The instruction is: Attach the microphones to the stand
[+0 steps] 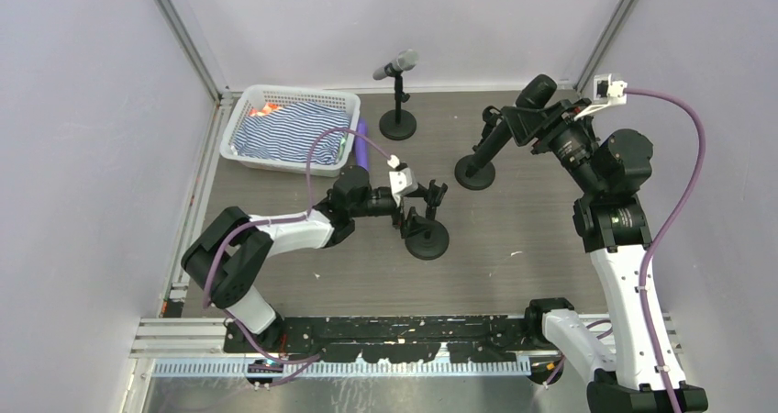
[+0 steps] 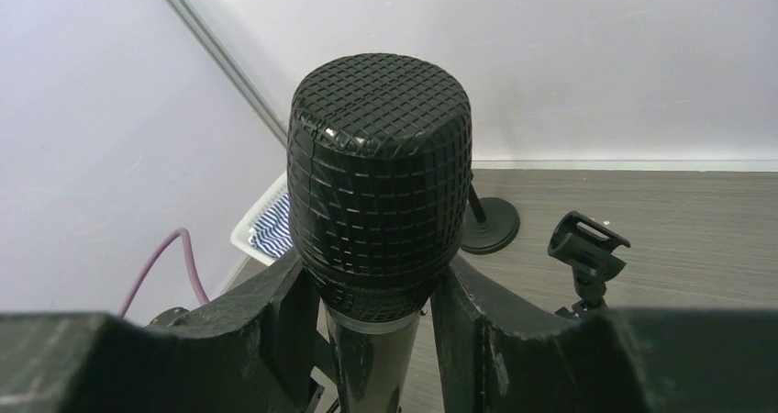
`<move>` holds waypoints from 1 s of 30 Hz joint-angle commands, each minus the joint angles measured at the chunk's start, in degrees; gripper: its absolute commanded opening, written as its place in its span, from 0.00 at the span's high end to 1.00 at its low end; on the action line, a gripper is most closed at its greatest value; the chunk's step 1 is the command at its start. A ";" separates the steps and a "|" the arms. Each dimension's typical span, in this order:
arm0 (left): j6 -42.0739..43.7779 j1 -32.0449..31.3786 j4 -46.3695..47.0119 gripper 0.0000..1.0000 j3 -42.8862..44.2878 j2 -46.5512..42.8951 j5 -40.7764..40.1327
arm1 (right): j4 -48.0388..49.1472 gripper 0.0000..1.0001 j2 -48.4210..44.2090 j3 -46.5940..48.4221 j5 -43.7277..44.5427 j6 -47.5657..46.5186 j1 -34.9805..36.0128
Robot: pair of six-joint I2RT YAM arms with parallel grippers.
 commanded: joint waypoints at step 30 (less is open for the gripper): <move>-19.92 -17.15 -79.39 0.00 42.65 -5.71 -55.04 | -11.72 0.99 -1.17 4.91 12.34 -6.63 0.10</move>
